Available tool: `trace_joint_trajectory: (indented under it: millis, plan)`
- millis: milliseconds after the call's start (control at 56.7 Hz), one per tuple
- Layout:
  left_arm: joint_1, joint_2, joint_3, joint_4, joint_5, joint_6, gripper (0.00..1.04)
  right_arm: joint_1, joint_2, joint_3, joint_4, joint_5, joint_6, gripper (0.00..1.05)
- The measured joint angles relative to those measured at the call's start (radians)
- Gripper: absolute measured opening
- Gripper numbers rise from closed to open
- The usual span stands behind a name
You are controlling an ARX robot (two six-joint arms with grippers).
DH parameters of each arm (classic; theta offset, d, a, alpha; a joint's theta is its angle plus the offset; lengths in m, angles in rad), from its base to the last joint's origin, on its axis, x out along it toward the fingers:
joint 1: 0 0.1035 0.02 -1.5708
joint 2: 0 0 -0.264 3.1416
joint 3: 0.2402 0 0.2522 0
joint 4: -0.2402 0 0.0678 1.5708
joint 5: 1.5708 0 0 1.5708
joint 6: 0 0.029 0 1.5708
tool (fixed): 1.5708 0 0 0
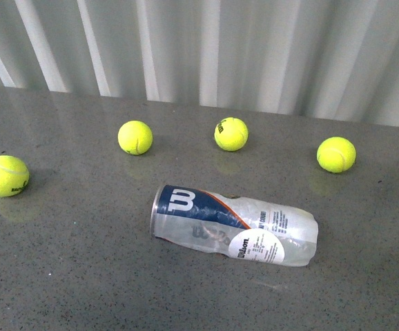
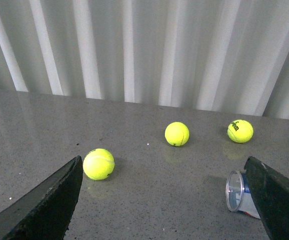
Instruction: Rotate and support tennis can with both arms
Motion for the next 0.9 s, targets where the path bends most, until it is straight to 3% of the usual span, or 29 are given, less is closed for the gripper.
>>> trace_joint_trajectory:
  millis: [141, 212, 265, 300, 476, 670, 811, 899]
  plan:
    - [0.000, 0.000, 0.000, 0.000, 0.000, 0.000, 0.98, -0.090, -0.323, -0.047, -0.181, -0.047, 0.027, 0.97]
    - [0.000, 0.000, 0.000, 0.000, 0.000, 0.000, 0.98, -0.163, -0.445, -0.037, -0.394, -0.346, 0.114, 0.84]
    - [0.000, 0.000, 0.000, 0.000, 0.001, 0.000, 0.98, -0.154, -0.491, -0.055, -0.466, -0.474, 0.156, 0.76]
    - [0.000, 0.000, 0.000, 0.000, 0.000, 0.000, 0.98, -0.134, -0.509, -0.074, -0.479, -0.503, 0.175, 0.70]
    - [0.000, 0.000, 0.000, 0.000, 0.000, 0.000, 0.98, -0.006, -0.591, -0.173, -0.486, -0.399, 0.211, 0.38]
    - [0.000, 0.000, 0.000, 0.000, -0.001, 0.000, 0.98, 0.077, -0.741, -0.232, -0.568, -0.319, 0.217, 0.05]
    - [0.000, 0.000, 0.000, 0.000, 0.000, 0.000, 0.98, 0.143, -0.774, -0.268, -0.568, -0.261, 0.217, 0.03]
    - [0.000, 0.000, 0.000, 0.000, 0.000, 0.000, 0.98, 0.252, -0.793, -0.289, -0.570, -0.119, 0.219, 0.03]
